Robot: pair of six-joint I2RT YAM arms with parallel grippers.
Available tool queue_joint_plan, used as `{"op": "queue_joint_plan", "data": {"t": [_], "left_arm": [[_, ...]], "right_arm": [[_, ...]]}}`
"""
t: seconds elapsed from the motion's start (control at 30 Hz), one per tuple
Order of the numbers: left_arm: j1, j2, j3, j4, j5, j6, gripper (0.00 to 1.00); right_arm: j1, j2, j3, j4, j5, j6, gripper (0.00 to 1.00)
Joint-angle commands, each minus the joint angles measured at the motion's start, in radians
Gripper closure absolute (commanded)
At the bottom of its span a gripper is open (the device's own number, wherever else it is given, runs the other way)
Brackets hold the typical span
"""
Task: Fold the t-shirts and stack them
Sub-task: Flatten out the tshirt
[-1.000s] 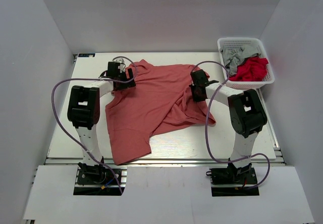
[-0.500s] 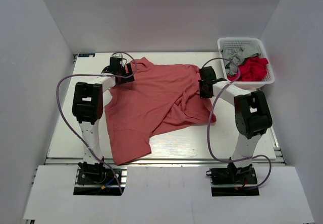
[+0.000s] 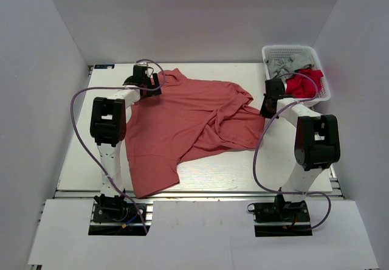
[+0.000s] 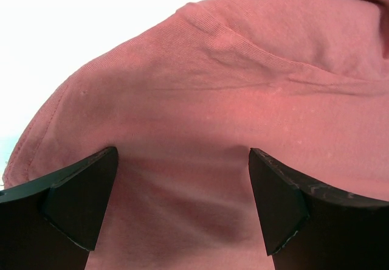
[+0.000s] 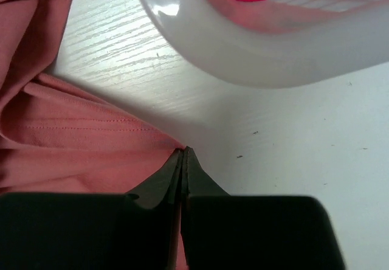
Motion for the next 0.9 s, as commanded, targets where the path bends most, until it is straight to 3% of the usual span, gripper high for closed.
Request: {"op": "queue_joint_plan", "data": {"t": [0.0,0.07,0.17,0.3,0.43,0.6,0.8,0.87], "left_arm": [[0.015,0.05,0.009,-0.1,0.006,0.015,0.01],[0.015,0.05,0.022,-0.1,0.059,0.038,0.01],[0.015,0.05,0.077,-0.079,0.141,0.062,0.01],[0.015,0.041,0.173,-0.083,0.216,0.072,0.01],[0.015,0.032,0.313,-0.134,0.254,0.091,0.01],[-0.005,-0.033,0.338,-0.171,0.264,0.11,0.01],[-0.014,-0.258,0.035,-0.148,0.297,0.104,0.01],[-0.025,-0.33,-0.154,-0.101,0.326,0.079,0.01]], "right_arm": [[-0.031,-0.019,0.004,-0.028,-0.002,0.039,0.97],[-0.034,-0.023,0.029,-0.048,-0.039,0.032,0.88],[-0.02,-0.054,0.026,-0.051,-0.155,-0.042,0.65],[0.007,-0.161,-0.036,-0.016,-0.248,-0.102,0.52],[0.071,-0.325,-0.111,-0.011,-0.273,-0.208,0.48],[0.154,-0.339,-0.162,-0.06,-0.424,-0.226,0.48],[0.254,-0.322,-0.235,-0.141,-0.299,-0.225,0.46],[0.274,-0.332,-0.237,-0.192,-0.208,-0.217,0.46]]}}
